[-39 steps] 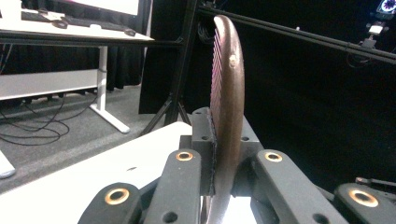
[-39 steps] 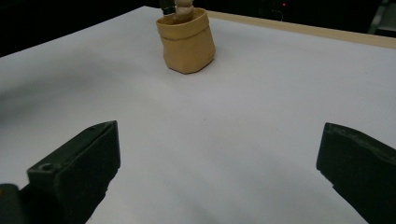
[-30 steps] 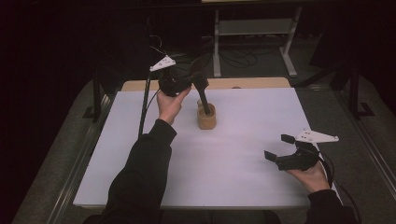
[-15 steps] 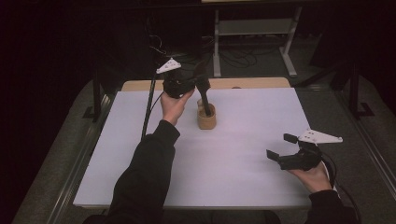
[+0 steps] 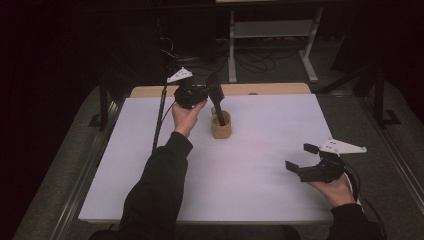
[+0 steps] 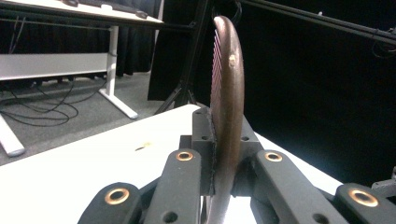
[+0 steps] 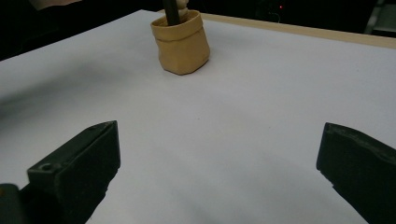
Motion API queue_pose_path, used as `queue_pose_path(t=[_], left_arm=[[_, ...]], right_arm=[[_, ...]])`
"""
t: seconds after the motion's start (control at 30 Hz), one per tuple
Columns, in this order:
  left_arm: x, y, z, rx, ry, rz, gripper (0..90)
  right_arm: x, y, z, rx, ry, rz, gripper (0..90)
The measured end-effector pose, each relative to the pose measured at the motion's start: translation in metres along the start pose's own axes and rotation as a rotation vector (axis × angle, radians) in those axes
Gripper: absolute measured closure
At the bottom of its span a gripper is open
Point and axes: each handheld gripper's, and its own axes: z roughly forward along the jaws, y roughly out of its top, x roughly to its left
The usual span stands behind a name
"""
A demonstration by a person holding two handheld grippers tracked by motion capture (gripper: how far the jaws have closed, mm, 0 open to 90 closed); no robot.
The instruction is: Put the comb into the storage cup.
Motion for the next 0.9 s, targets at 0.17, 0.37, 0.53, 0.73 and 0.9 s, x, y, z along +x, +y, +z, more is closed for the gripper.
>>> queue_pose_path(t=[0.17,0.37,0.53,0.73,0.9], left_arm=[[0.003,-0.007,0.001,-0.001,0.002,-0.018,84.5],[0.005,-0.013,0.001,-0.009,0.006,-0.037,84.5],[0.008,-0.016,0.001,-0.013,0.007,-0.055,84.5],[0.014,-0.023,-0.001,-0.019,0.007,-0.095,84.5],[0.022,-0.030,-0.005,-0.038,0.006,-0.139,84.5]], right_arm=[[0.000,0.000,0.000,0.000,-0.003,-0.002,0.0],[0.000,0.000,0.000,0.000,-0.003,-0.002,0.0],[0.000,-0.001,0.000,0.001,-0.003,0.000,0.0],[0.000,-0.001,0.000,0.002,-0.002,0.001,0.0],[-0.001,-0.001,-0.001,0.002,-0.004,0.003,0.0]])
